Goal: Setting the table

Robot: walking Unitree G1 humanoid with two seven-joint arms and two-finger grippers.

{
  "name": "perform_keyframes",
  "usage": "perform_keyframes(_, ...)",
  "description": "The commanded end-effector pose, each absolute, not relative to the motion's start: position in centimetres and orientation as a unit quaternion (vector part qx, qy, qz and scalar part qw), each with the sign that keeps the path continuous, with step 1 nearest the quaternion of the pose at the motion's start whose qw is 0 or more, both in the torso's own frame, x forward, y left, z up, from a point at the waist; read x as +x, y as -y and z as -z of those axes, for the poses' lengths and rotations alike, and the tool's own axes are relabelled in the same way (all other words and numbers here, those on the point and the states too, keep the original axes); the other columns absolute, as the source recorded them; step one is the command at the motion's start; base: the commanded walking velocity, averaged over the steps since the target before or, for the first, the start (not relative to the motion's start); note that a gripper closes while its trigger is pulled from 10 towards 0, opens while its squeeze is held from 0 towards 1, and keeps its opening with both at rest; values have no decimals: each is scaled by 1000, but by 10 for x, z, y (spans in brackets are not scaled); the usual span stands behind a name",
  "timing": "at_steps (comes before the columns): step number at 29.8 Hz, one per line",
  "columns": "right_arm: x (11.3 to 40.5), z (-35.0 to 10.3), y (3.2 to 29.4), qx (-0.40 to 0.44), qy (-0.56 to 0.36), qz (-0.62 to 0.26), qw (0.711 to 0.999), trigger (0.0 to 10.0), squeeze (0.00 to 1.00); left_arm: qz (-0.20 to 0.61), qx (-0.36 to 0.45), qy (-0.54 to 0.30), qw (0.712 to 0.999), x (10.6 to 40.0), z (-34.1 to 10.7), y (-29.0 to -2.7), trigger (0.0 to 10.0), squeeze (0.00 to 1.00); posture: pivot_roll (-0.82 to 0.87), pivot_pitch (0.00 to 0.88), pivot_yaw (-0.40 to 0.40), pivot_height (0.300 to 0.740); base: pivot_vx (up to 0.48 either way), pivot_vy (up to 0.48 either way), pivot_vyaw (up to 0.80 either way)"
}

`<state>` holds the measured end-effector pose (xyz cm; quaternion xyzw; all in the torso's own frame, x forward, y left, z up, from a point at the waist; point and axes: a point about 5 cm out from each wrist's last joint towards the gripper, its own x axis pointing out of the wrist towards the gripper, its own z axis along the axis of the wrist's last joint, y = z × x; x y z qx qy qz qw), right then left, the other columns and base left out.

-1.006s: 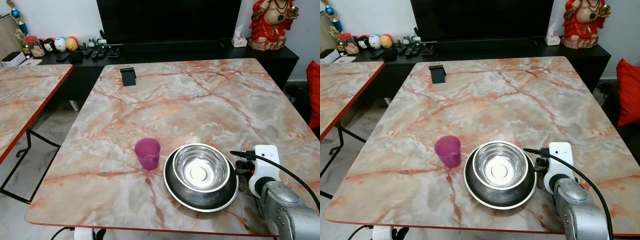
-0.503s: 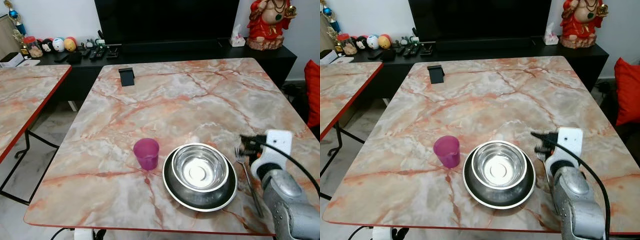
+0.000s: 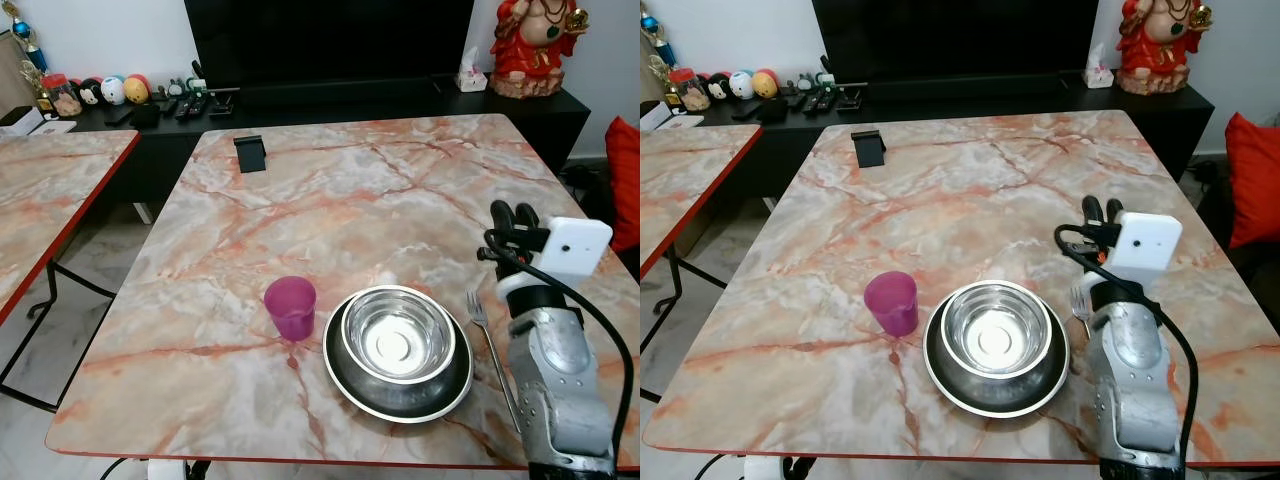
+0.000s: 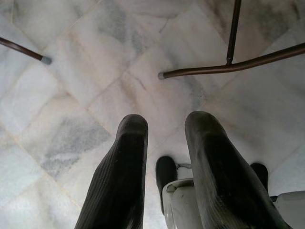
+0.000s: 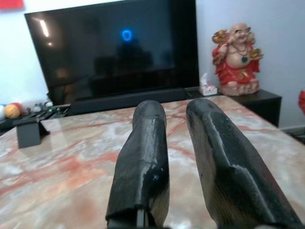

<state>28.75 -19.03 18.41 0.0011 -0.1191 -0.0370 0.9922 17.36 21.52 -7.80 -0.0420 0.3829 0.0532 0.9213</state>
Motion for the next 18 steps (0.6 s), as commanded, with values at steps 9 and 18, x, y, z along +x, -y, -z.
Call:
perform_keyframes(9, 298, -186, 185, -6, 134, 20, 991, 10000, 0, -101, -67, -387, 914, 161, 82, -221, 10000, 0, -158, 0, 42, 740, 0, 0, 0)
perform_keyframes(18, 303, -190, 188, -18, 141, 14, 990, 10000, 0, -103, -81, -384, 914, 161, 84, -213, 10000, 0, -165, 0, 10, 740, 0, 0, 0)
